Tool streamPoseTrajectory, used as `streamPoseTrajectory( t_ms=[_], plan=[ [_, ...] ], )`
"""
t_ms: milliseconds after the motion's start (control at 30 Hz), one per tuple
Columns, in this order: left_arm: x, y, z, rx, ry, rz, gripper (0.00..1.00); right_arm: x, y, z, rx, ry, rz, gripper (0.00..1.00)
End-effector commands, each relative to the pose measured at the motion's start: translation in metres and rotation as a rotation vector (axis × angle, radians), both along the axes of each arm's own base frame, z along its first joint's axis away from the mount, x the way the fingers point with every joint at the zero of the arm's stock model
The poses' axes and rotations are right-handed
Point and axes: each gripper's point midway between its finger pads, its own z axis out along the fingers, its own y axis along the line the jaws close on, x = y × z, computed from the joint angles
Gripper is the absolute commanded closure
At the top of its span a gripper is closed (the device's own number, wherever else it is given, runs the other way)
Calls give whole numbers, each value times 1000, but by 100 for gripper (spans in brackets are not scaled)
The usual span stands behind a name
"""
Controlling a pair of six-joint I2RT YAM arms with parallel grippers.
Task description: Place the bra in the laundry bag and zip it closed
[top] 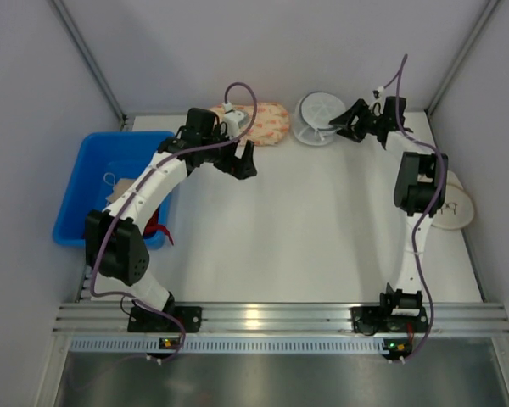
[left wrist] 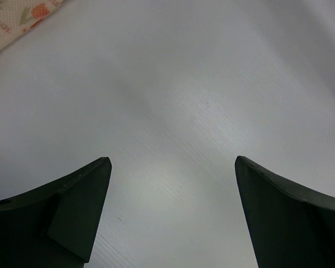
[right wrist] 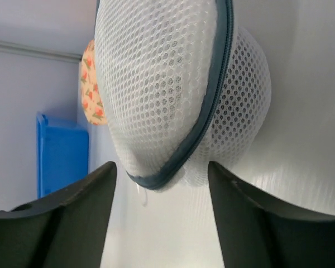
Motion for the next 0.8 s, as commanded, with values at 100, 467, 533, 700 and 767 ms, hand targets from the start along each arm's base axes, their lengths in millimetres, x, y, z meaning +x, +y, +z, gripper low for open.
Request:
streamPoseTrajectory(
  t_ms=[100, 467, 533, 700, 767],
  plan=[
    [24, 27, 26, -75, 51, 115, 2, -9, -6, 103, -83, -226, 20, 18],
    [28, 63, 3, -22, 148, 237, 2, -130, -29, 161, -517, -346, 142, 0],
    [25, 63, -4, -15, 166, 226, 2, -162, -26, 170, -612, -368, 183, 1],
    [15, 73, -8, 32, 140, 233, 2, -225, -34, 152, -789, -380, 233, 1],
    [8, 79, -15, 58, 143, 237, 2, -253, -32, 147, -792, -403, 256, 1]
  ],
)
